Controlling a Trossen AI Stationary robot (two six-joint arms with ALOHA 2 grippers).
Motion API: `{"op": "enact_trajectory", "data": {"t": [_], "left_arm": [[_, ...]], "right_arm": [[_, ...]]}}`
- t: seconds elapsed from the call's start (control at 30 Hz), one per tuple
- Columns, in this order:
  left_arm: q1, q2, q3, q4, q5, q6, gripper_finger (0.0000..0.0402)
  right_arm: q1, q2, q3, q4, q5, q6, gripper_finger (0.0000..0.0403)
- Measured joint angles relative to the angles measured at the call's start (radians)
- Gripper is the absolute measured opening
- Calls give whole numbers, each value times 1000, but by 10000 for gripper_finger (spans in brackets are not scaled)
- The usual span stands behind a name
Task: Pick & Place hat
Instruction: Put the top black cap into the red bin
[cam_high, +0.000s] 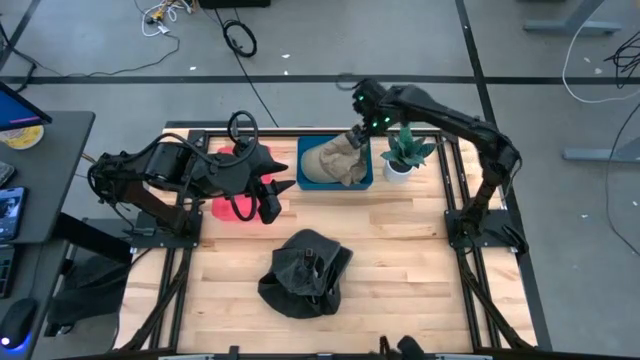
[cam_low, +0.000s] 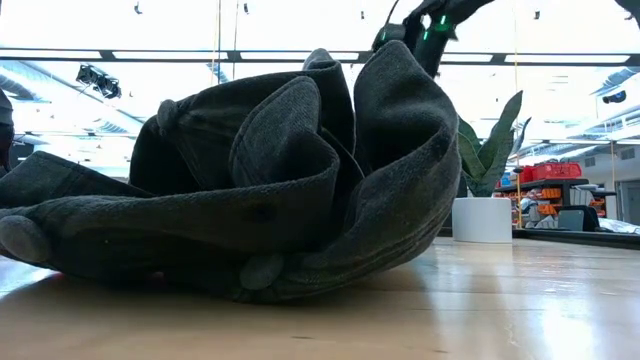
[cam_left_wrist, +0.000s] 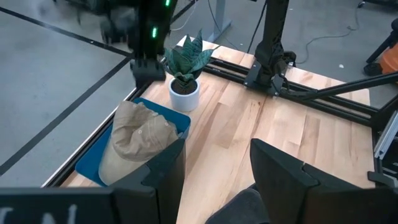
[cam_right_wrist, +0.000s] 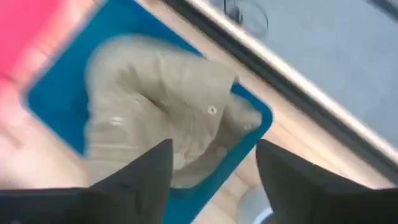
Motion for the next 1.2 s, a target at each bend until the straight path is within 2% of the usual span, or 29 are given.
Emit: {"op": "enact_trajectory", "data": {"t": [0.17,0.37,0.43,0.53,0.63,0.73,0.83,1.0,1.2], "left_arm": [[6,0,0,-1,0,14,183],[6,0,0,-24,0,26,183],[6,0,0,-43,3,24,183],[6,0,0,-76,23,12,183],[4,5,-10,-103,89,-8,183],[-13,11,-52,-107,188,48,183],[-45,29,-111,-104,294,105,183],[-117,92,-216,-93,410,156,183],[-219,195,-272,-62,446,153,183]], "right_arm": [[96,-122,68,-27,-68,14,141],[288,-259,40,-28,-92,88,28],[364,-281,22,-26,-94,109,8],[473,-306,-32,7,-88,165,15],[564,-317,-123,48,-43,211,15],[619,-321,-223,106,-14,253,6],[643,-321,-311,177,-21,298,4],[657,-321,-397,283,-84,339,18],[668,-321,-408,301,-93,324,24]]}}
